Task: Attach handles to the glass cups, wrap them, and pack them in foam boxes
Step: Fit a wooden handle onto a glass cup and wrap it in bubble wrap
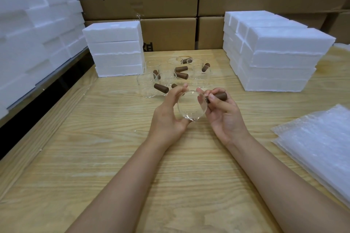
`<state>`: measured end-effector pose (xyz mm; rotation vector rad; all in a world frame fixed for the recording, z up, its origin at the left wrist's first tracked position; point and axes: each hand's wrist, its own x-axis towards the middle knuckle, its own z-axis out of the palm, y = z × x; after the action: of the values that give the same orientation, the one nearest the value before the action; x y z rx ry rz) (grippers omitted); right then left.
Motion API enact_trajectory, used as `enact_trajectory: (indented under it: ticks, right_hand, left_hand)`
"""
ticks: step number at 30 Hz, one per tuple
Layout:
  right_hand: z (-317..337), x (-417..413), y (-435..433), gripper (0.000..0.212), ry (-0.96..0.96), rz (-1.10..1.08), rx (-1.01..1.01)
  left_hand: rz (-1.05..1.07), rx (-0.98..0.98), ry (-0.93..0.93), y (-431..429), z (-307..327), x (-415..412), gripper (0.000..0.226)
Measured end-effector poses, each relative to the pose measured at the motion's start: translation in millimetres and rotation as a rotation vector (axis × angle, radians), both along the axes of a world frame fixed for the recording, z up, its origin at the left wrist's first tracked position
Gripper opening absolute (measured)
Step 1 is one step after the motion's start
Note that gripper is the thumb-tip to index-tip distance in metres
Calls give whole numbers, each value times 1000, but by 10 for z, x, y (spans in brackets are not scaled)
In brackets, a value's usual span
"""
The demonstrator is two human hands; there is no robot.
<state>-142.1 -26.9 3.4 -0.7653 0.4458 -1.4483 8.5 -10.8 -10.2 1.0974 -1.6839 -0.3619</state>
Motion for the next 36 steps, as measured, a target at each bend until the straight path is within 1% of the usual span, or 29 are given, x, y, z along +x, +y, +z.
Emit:
enact_trajectory:
  ticks: [3, 6, 12, 15, 20, 22, 26, 30, 31, 34, 35, 36]
  right_hand:
    - [-6, 4, -6, 15, -6, -32, 46]
    - [-11, 16, -2, 16, 54, -97, 62]
    - [-42, 72, -10, 11, 398, -340, -11]
    - [-79, 87, -34, 11, 556, -408, -7]
    - [-142, 104, -54, 19, 841, -498, -60]
    - [-161, 109, -64, 18, 926, -523, -74]
    - [-175, 111, -51, 10, 1103, -570, -77]
    - [-151, 104, -17, 8, 1201, -566, -91]
    - [-148, 100, -2, 10, 1220, -560, -97]
    - [-22, 41, 65, 29, 1359, -623, -126]
    - [53, -17, 77, 29, 1377, -665, -179]
    - [173, -91, 111, 23, 1384, -692, -256]
  left_hand:
    - [-16, 4, -17, 10, -3, -3, 77]
    - [-15, 39, -11, 10, -10, -14, 78]
    - [-21, 199, 48, 9, 18, -19, 86]
    - [-35, 303, 97, -22, 24, 2, 80]
    - [0, 412, 71, -97, -25, 15, 75]
    - [18, 427, 51, -119, -40, 14, 76]
    - [41, 433, 28, -141, -53, 28, 78]
    - [49, 435, 11, -137, -52, 33, 78]
    - [50, 435, 11, -134, -49, 33, 78]
    - [47, 442, 24, -124, -37, 20, 78]
    - [45, 445, 33, -123, -34, 20, 77]
    - [43, 442, 39, -123, -33, 20, 77]
